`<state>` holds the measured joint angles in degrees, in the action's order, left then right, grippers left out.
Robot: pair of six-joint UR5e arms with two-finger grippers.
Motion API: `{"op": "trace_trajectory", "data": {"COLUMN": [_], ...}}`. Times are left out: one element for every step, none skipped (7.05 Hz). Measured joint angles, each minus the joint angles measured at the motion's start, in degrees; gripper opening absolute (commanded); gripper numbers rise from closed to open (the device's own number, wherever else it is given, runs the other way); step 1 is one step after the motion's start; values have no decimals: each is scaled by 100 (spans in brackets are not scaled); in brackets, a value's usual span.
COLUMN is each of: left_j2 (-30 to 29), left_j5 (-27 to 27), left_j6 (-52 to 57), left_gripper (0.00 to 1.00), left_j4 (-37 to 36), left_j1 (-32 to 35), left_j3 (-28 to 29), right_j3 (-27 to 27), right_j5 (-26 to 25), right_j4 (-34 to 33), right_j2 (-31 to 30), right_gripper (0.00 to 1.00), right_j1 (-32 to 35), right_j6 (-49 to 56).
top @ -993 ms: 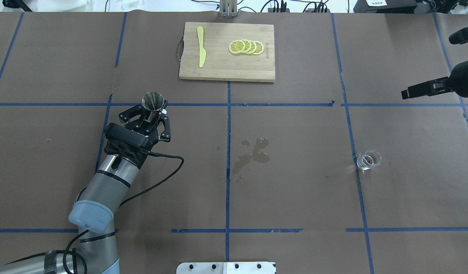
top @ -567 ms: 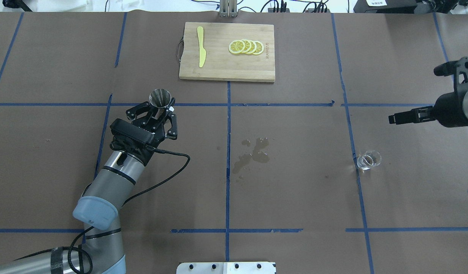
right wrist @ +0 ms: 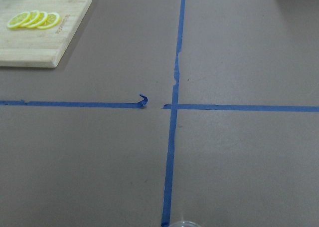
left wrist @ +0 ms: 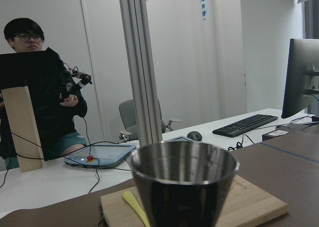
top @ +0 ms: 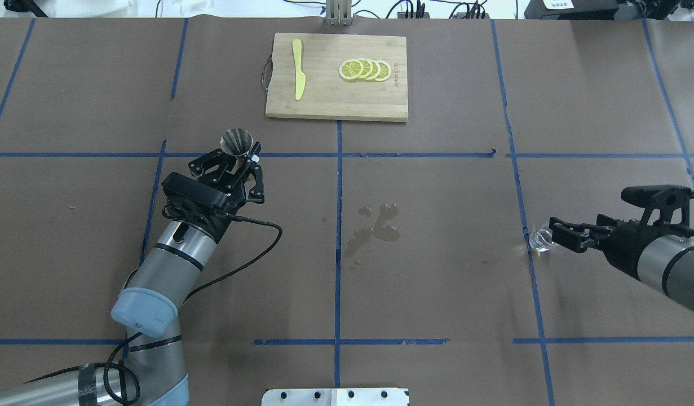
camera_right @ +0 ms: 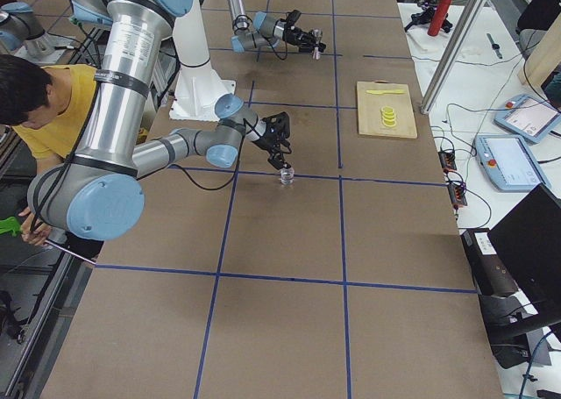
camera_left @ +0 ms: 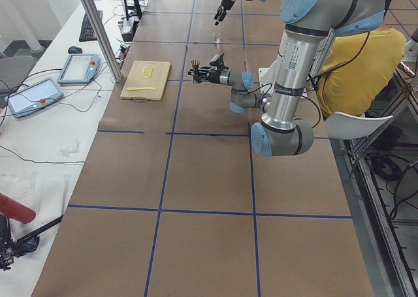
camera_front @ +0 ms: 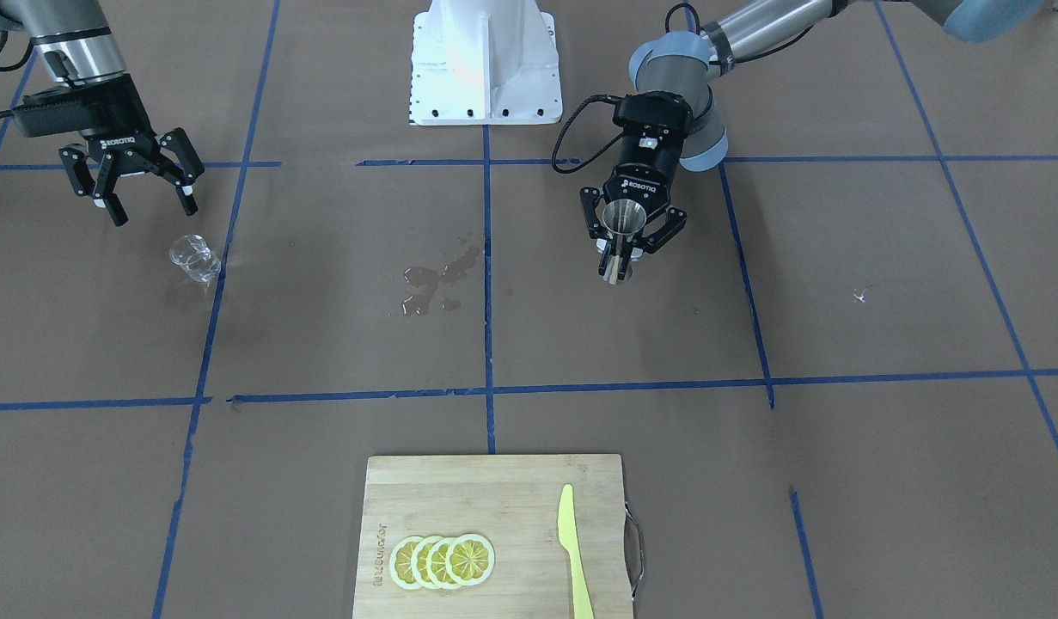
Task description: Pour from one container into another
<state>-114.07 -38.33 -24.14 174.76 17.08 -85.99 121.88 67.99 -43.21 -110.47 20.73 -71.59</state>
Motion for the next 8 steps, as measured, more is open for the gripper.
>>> {"op": "trace_trajectory", "data": {"left_j2": [-1,-1,-2,-2,-2,-2,-4,-13], "left_j5": [1,1,1,1,2,1,1,1], "left_j6": [-8,-11,-11,-12,-12,-12,-12,-12], "left_gripper": [0,0,0,0,0,0,0,0], "left_j4": [-2,-3,-3,-3,-3,-5,-9,-11], "left_j1": [3,5,6,6,6,6,6,6], "left_j3": [2,3,3,3,3,3,3,3], "right_j3": [-6,-154,-445,-701,-947,-1273,-1526,-1730], "right_j5": [-1016,-2025,-2955,-3668,-4147,-4451,-4582,-4631], "right_j4": [2,9,27,31,25,19,13,6], "right_j2": [-141,-236,-238,-173,-52,174,390,560], "right_gripper": [99,98,98,98,97,97,97,97], "right_j1": [-636,-1232,-1709,-2002,-2152,-2212,-2232,-2235], "right_j6": [-437,-882,-1295,-1595,-1731,-1782,-1796,-1798]}}
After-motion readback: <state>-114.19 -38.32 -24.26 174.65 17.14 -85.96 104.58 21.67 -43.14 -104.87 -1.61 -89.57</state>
